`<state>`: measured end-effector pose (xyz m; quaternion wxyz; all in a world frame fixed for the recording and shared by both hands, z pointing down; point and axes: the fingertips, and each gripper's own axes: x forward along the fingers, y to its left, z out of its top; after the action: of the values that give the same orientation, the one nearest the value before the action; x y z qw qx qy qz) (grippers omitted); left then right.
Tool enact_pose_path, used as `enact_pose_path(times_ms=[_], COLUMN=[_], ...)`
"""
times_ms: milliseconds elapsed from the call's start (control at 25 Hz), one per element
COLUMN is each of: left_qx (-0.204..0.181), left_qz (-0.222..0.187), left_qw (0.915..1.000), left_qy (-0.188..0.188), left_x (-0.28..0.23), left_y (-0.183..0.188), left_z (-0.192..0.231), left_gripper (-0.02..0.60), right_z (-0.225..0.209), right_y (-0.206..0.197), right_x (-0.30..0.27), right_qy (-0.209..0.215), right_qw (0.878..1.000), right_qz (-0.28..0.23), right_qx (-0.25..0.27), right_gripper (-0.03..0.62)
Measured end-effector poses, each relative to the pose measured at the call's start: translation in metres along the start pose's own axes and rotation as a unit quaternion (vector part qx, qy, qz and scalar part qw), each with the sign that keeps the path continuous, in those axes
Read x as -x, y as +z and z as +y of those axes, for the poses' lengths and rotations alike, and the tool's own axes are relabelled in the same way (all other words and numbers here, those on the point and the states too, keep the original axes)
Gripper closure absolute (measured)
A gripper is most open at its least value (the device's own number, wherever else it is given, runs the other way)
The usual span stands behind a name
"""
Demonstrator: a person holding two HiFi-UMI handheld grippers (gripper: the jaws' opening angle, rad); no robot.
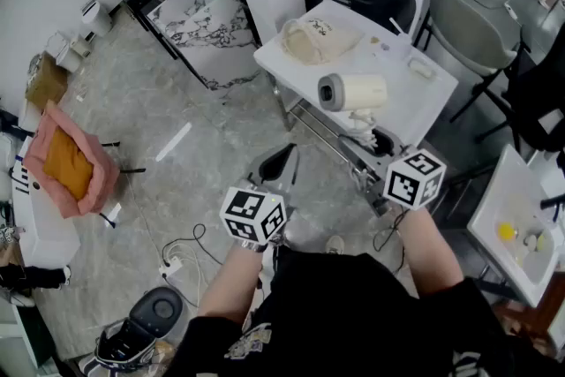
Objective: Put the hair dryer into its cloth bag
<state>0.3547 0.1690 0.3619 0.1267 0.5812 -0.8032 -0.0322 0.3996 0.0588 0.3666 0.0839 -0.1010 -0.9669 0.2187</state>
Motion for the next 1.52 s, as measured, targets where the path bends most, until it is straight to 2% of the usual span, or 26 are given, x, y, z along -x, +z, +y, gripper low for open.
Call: enact_pose_path(times_ms=[360, 920, 1320, 1520], left_qx=[0.002, -0.005, -0.007, -0.007], left_qz=[-0.002, 0.002, 0.016, 0.018], left_qw=[1.0, 1.0, 0.9997, 0.9995], left_qy=[0.0, -0.001, -0.015, -0.025], left_x=[0.0, 0.009, 0.009, 0.011], left_y=[0.001, 0.005, 0.008, 0.012], left_z=[0.004, 0.025, 0.059, 0.081], left_gripper=[0.577, 0.574, 0.455, 0.436], right_z=[0.002, 0.009, 0.01, 0.015], right_y=[0.002, 0.004, 0.008, 0.008], right_x=[-0.003, -0.019, -0.049, -0.069], right_qy=[-0.002, -0.008, -0.028, -0.039], right_qw=[1.0, 1.0, 1.0, 0.999], right_qz=[0.002, -0.003, -0.007, -0.005], right_qx=[0.01, -0.002, -0.01, -0.011], right_gripper=[0.359, 0.358, 0.358, 0.358])
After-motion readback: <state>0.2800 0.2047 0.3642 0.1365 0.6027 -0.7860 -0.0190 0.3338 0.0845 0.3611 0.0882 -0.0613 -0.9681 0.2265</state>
